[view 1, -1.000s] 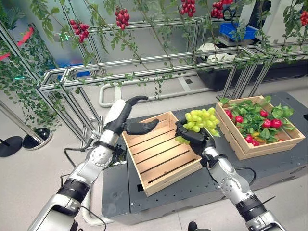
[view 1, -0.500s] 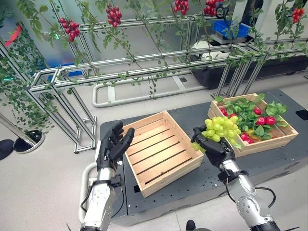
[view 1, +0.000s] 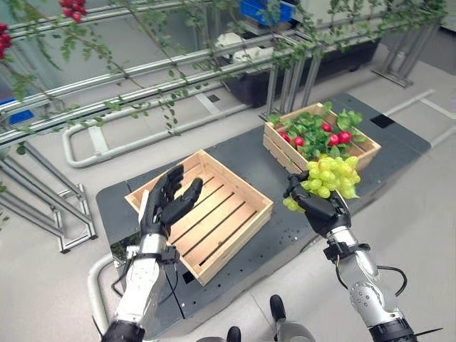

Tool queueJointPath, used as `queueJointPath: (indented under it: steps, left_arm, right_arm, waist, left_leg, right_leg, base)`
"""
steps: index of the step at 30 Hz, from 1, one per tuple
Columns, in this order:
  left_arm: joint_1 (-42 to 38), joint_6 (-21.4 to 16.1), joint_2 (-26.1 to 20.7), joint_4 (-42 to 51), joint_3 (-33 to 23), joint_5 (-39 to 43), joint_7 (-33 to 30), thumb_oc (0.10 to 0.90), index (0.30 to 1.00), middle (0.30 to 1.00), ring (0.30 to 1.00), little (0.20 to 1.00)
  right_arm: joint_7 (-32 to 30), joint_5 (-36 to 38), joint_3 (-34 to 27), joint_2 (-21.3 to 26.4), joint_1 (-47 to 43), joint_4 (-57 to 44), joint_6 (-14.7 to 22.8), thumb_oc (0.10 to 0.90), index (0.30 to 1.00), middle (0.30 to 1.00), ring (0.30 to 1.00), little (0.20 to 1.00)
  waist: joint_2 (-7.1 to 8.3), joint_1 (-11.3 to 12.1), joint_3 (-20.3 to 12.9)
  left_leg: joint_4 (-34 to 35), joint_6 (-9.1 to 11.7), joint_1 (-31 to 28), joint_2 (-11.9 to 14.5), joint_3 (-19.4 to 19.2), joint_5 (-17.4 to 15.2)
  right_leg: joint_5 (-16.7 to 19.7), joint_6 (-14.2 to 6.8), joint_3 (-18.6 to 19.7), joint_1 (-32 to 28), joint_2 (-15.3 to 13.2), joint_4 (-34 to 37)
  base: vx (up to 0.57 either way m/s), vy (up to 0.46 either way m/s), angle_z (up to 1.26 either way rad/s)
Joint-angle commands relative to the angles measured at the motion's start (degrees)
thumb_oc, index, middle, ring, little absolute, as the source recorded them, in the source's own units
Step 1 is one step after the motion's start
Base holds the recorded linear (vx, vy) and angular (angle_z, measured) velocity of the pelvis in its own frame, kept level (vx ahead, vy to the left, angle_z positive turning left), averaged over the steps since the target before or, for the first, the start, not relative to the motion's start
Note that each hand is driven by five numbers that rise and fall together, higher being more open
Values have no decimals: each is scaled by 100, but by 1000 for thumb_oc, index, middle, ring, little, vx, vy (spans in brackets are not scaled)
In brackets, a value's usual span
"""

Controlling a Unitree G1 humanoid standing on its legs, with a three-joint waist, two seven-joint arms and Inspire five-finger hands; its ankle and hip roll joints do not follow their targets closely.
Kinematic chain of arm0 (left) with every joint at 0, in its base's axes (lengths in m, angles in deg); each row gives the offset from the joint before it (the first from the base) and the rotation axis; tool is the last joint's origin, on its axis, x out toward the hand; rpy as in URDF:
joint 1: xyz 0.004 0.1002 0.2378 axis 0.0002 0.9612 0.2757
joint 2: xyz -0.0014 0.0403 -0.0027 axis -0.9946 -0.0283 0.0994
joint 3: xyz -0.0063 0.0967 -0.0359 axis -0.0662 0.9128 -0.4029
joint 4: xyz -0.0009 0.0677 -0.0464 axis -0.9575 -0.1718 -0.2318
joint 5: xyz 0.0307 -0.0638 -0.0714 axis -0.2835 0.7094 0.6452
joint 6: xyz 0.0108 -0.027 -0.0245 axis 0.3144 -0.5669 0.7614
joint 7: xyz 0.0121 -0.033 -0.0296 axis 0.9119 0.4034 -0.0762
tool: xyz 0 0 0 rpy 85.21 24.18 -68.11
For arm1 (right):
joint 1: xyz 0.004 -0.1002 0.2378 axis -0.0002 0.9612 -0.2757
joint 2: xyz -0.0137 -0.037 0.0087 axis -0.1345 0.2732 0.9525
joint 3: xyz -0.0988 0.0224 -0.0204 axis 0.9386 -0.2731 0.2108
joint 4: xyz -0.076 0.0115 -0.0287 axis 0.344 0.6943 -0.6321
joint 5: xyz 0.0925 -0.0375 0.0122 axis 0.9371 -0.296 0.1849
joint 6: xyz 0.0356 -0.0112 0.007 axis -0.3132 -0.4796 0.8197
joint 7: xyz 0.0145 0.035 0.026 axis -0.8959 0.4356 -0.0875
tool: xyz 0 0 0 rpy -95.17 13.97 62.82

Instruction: Pick up the fruits from the basket on one side to the basket on the other side

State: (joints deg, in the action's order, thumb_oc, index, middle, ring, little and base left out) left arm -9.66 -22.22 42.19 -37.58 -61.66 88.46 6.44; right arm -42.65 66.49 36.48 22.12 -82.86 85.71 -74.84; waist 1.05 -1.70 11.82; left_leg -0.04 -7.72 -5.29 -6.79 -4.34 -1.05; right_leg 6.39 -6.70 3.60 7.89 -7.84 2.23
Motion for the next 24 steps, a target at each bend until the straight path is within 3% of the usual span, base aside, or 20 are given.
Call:
queueJointPath:
  steps: [1, 6, 8, 10, 11, 13, 17, 24]
  left_arm:
    - [-241, -659, -322, 655, -450, -85, -232, 800, 900, 900, 900, 900]
    - [7, -617, -213, 700, -544, -12, -220, 800, 900, 900, 900, 900]
    - [77, -591, -155, 738, -585, 41, -188, 800, 900, 900, 900, 900]
    - [120, -563, -94, 785, -564, -22, -415, 800, 900, 900, 900, 900]
    - [12, -494, -65, 784, -447, 29, -429, 800, 900, 900, 900, 900]
    - [-172, -362, 5, 764, -263, -18, -460, 800, 900, 900, 900, 900]
    - [-245, -57, 104, 621, 9, -51, -453, 800, 900, 900, 900, 900]
    - [-23, 234, 182, 499, 312, -147, -72, 800, 900, 900, 900, 900]
  right_arm:
    - [525, 255, -262, 9, -737, -718, 847, 400, 300, 300, 300, 300]
    - [633, 88, -137, -5, -675, -783, 926, 400, 300, 300, 300, 300]
    - [617, 56, -93, -14, -646, -729, 898, 400, 300, 300, 300, 300]
    - [695, 79, -56, -31, -676, -562, 795, 400, 300, 300, 300, 300]
    - [518, 38, -44, 30, -795, -403, 808, 400, 300, 300, 300, 300]
    - [487, -130, -29, 60, -845, -246, 797, 400, 300, 300, 300, 300]
    - [282, -127, -129, 149, -629, -324, 550, 400, 300, 300, 300, 300]
    - [197, -420, -126, -87, -37, -260, 639, 400, 300, 300, 300, 300]
  waist:
    - [-301, 121, -278]
    - [-283, 321, -447]
    - [-119, 442, -550]
    - [-43, 561, -627]
    - [18, 504, -624]
    - [63, 431, -636]
    - [102, 270, -648]
    - [115, -58, -704]
  left_leg:
    - [-60, 289, -11, 315, 215, -522]
    - [116, 225, 127, 373, 58, -377]
    - [85, 282, 243, 360, -102, -322]
    - [223, 450, 263, 440, -355, -194]
    - [294, 523, 312, 488, -400, -124]
    - [404, 599, 326, 567, -516, -59]
    - [465, 627, 277, 630, -482, -7]
    - [365, 660, 98, 695, -595, -104]
  right_leg:
    - [-28, 139, -711, -195, 60, -1366]
    - [-882, 376, -1272, -441, 98, -2399]
    - [-1165, 355, -1481, -989, 170, -1629]
    - [-1073, 324, -1808, -1542, 146, -445]
    - [-923, 310, -1491, -1575, 268, 44]
    - [-822, 345, -1521, -1583, 318, 251]
    - [-841, 455, -1366, -1591, 441, 224]
    - [-839, 606, -1051, -1497, 651, 229]
  base:
    - [-248, 76, -100]
    - [-151, -54, -75]
    - [-85, -230, -58]
    - [-119, -268, -80]
    - [-175, -260, -116]
    - [-115, -174, -87]
    - [-34, -114, -15]
    - [-52, -107, -9]
